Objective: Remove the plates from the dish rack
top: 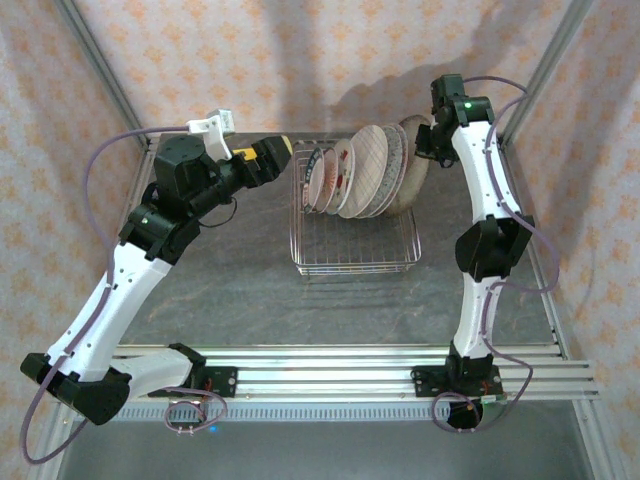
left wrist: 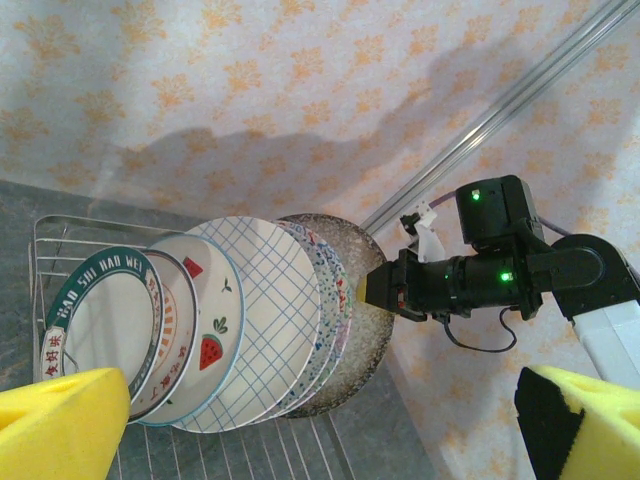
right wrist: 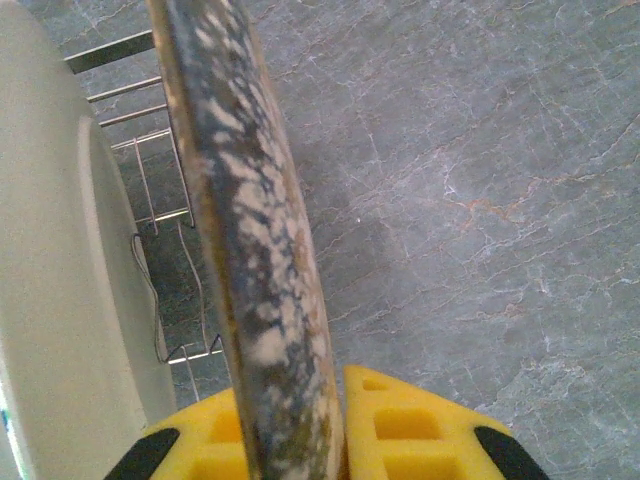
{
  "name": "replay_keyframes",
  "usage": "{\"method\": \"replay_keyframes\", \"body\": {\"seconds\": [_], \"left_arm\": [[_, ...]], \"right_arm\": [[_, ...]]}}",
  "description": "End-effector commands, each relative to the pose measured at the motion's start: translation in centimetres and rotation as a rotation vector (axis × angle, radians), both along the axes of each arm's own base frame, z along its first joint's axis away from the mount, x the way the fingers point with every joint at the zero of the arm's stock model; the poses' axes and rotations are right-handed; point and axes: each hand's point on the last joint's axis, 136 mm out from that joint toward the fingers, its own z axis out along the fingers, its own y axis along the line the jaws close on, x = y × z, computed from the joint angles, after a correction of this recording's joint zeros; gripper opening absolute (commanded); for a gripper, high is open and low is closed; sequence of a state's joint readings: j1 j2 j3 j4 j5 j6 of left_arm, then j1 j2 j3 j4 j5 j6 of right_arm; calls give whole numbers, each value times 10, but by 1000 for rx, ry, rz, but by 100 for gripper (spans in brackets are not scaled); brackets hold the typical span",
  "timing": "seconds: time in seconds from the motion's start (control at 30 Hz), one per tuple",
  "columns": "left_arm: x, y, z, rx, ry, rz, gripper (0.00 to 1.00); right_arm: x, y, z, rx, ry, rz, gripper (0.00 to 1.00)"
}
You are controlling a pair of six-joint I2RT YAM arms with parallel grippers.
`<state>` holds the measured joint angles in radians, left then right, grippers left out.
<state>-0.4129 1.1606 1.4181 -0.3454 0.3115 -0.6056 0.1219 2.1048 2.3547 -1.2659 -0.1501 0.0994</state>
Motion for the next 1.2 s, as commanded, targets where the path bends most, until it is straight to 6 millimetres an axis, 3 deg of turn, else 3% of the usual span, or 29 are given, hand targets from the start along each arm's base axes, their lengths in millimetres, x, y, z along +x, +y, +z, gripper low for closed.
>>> {"method": "replay_keyframes", "body": {"seconds": [0.0, 0.4, 0.8, 1.17], "left_arm": [[-3, -7, 13, -27, -35, -28, 99], [-6, -3, 14, -29, -35, -18, 99], [-5, -11, 23, -84, -43, -52, 99], [-7, -11, 28, -104, -55, -53, 99]], "right_arm": [[12, 3, 8, -4, -52, -41, 0], [9, -1, 54, -89, -177, -114, 0], [-6, -13, 119, -132, -344, -174, 0], [-25, -26, 152, -161, -412, -206, 0]]}}
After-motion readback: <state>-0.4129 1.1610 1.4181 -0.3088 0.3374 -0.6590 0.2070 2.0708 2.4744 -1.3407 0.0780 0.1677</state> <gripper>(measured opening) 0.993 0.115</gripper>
